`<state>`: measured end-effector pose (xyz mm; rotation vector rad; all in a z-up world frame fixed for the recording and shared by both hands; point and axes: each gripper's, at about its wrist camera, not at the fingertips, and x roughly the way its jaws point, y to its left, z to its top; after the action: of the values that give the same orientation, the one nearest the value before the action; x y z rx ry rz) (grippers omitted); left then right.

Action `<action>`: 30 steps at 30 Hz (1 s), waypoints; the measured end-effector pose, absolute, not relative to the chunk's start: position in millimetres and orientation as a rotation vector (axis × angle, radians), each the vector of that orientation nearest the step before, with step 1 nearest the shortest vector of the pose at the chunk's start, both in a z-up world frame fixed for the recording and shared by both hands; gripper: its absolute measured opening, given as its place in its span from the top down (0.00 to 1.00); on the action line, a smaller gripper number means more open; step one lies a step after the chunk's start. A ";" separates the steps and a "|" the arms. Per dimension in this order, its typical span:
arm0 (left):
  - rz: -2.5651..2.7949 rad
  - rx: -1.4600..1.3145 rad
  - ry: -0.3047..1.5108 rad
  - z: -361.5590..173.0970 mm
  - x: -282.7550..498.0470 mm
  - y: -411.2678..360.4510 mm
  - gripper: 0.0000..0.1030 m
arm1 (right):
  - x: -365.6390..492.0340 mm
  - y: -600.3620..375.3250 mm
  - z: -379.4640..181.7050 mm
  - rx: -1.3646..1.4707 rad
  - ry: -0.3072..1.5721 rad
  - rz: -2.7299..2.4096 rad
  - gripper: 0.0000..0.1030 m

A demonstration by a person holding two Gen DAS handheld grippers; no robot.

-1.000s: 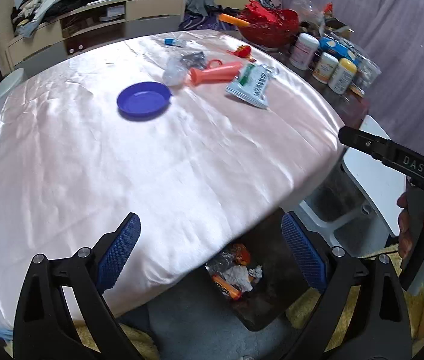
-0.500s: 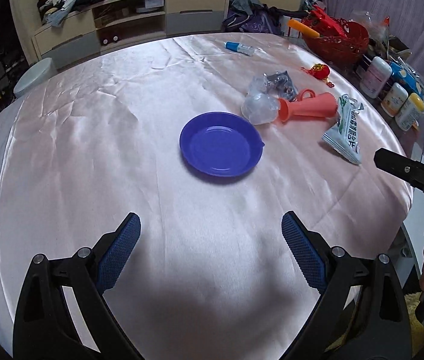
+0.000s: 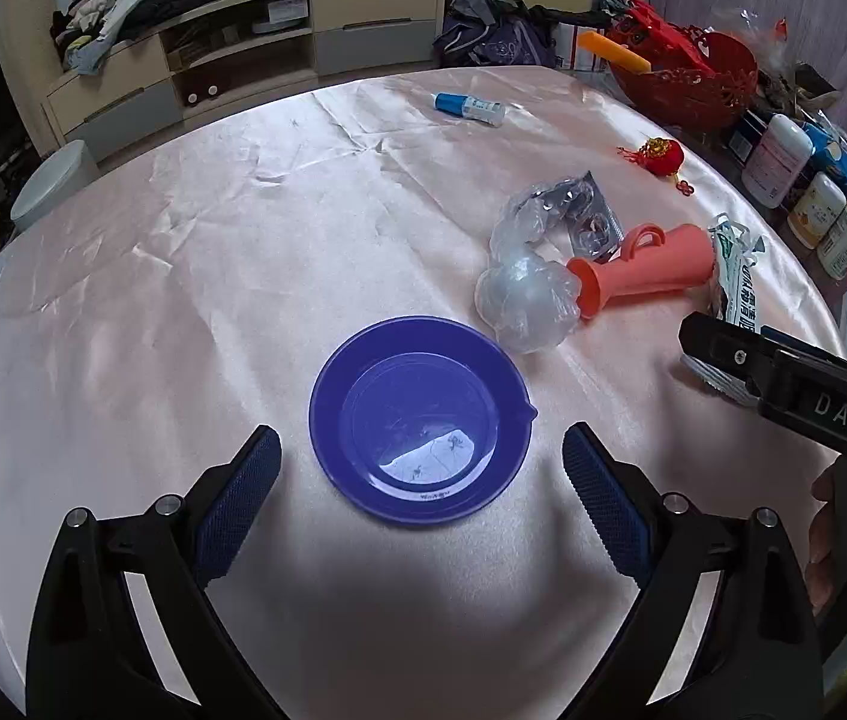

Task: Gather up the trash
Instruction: 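Grasp the white-green medicine packet with the right tool while the left tool grasps the blue plate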

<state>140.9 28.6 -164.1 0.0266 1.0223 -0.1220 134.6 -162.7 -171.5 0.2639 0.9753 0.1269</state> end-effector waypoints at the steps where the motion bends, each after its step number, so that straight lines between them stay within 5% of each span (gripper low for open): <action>1: -0.126 0.023 1.026 -165.9 143.3 27.8 0.13 | 136.1 -163.5 -171.6 0.266 0.973 0.125 0.10; 7: -0.141 0.036 1.035 -174.4 152.4 23.2 0.20 | 139.3 -162.3 -172.1 0.235 0.960 0.119 0.11; 15: -0.147 0.052 1.028 -173.2 150.9 20.5 0.26 | 131.2 -168.0 -170.3 0.184 0.959 0.106 0.52; 30: -0.221 0.002 1.072 -168.8 70.1 13.0 0.26 | 53.8 -183.5 -165.8 0.194 0.993 0.198 0.66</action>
<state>70.1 13.0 -168.8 0.0021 1.0720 -0.2205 53.8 -183.5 -165.8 0.1937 0.9927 0.1979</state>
